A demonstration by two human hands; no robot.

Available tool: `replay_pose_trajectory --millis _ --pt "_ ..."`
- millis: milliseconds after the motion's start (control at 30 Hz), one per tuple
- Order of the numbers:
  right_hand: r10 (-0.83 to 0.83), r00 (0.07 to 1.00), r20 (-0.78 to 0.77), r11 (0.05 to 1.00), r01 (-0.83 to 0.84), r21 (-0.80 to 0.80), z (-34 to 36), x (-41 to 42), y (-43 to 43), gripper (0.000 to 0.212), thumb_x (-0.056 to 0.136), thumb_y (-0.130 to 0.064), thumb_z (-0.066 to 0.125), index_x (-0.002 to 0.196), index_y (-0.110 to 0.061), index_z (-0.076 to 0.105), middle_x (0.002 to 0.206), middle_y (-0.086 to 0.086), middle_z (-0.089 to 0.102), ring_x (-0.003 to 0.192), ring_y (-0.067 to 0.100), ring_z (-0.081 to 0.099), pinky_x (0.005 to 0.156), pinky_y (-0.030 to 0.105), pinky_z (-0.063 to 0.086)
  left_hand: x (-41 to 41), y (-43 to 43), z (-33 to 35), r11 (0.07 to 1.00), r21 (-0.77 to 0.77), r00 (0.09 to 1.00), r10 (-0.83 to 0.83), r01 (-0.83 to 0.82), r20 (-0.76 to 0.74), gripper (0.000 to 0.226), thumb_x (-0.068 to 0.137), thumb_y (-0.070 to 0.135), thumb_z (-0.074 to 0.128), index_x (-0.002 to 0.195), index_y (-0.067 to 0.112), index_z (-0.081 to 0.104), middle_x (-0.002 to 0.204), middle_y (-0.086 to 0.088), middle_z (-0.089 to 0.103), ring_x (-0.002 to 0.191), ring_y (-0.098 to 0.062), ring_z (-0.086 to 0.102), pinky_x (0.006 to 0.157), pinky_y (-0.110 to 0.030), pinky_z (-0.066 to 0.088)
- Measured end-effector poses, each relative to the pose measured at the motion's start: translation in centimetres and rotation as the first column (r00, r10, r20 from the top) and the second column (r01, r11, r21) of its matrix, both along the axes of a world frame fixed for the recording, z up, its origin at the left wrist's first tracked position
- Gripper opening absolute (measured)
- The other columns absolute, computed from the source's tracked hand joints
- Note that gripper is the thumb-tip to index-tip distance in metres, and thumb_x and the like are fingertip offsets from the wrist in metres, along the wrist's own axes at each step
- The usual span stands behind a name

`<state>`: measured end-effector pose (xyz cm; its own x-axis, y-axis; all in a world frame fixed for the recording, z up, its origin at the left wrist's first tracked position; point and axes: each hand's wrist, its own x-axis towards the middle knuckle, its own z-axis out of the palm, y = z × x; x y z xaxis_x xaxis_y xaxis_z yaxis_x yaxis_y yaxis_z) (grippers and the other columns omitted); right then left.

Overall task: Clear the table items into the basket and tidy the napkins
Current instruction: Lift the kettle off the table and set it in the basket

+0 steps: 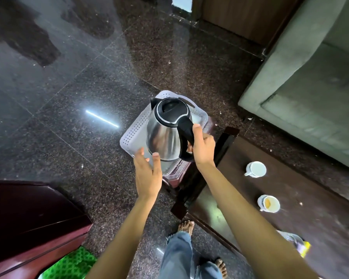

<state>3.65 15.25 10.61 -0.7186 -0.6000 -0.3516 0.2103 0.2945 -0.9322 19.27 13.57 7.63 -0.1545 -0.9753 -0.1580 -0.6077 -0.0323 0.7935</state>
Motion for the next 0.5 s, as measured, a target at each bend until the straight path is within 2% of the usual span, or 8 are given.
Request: replay_pose_trajectory --millis 133,267,367,433,500 --pt "-0.058 0.996 -0.064 0.998 0.058 -0.001 1.5 -1.6 5.7 0.072 0.081 -0.056 0.049 0.057 0.011 0.045 0.048 0.009 0.046 0.045 0.015 0.042 0.049 0.025 0.036 -2.3 2.1 0.8 0.995 -0.026 0.993 -0.099 0.097 -0.064 0.06 0.097 0.043 0.039 0.143 0.006 0.029 0.143 -0.011 0.037 0.119 -0.009 0.04 0.1 -0.03 0.037" --pt "-0.134 0.987 -0.087 0.99 0.137 0.029 2.0 -3.2 13.6 0.077 0.073 -0.062 0.048 0.057 0.014 0.042 0.047 0.012 0.046 0.047 0.017 0.042 0.054 0.03 0.035 -5.4 6.1 1.2 0.977 -0.02 0.973 -0.214 0.213 -0.081 0.06 0.096 0.047 0.038 0.14 0.006 0.033 0.138 -0.011 0.041 0.117 -0.016 0.048 0.096 -0.031 0.041" --pt "-0.204 0.972 -0.115 0.975 0.212 0.062 2.7 -3.7 20.0 0.076 0.07 -0.061 0.048 0.054 0.013 0.04 0.045 0.01 0.043 0.044 0.014 0.039 0.048 0.025 0.033 -7.4 10.2 1.0 0.954 0.015 0.946 -0.293 0.298 -0.135 0.066 0.09 0.055 0.036 0.136 0.008 0.037 0.134 -0.008 0.046 0.123 -0.022 0.048 0.105 -0.04 0.04" --pt "-0.22 0.965 -0.142 0.966 0.235 0.107 3.1 -3.8 24.7 0.074 0.069 -0.06 0.046 0.053 0.012 0.042 0.043 0.006 0.044 0.043 0.013 0.039 0.046 0.023 0.033 -8.5 13.8 1.0 0.921 0.032 0.909 -0.377 0.388 -0.181 0.068 0.089 0.056 0.037 0.135 0.006 0.04 0.134 -0.008 0.049 0.125 -0.019 0.046 0.108 -0.028 0.035" --pt "-0.227 0.958 -0.173 0.95 0.257 0.176 3.1 -3.7 28.9 0.067 0.067 -0.06 0.045 0.05 0.004 0.047 0.04 0.002 0.045 0.042 0.012 0.04 0.046 0.022 0.033 -9.0 17.3 0.9 0.875 0.057 0.854 -0.453 0.481 -0.254 0.068 0.088 0.056 0.039 0.132 0.006 0.044 0.13 -0.005 0.054 0.121 -0.012 0.049 0.102 -0.018 0.037"
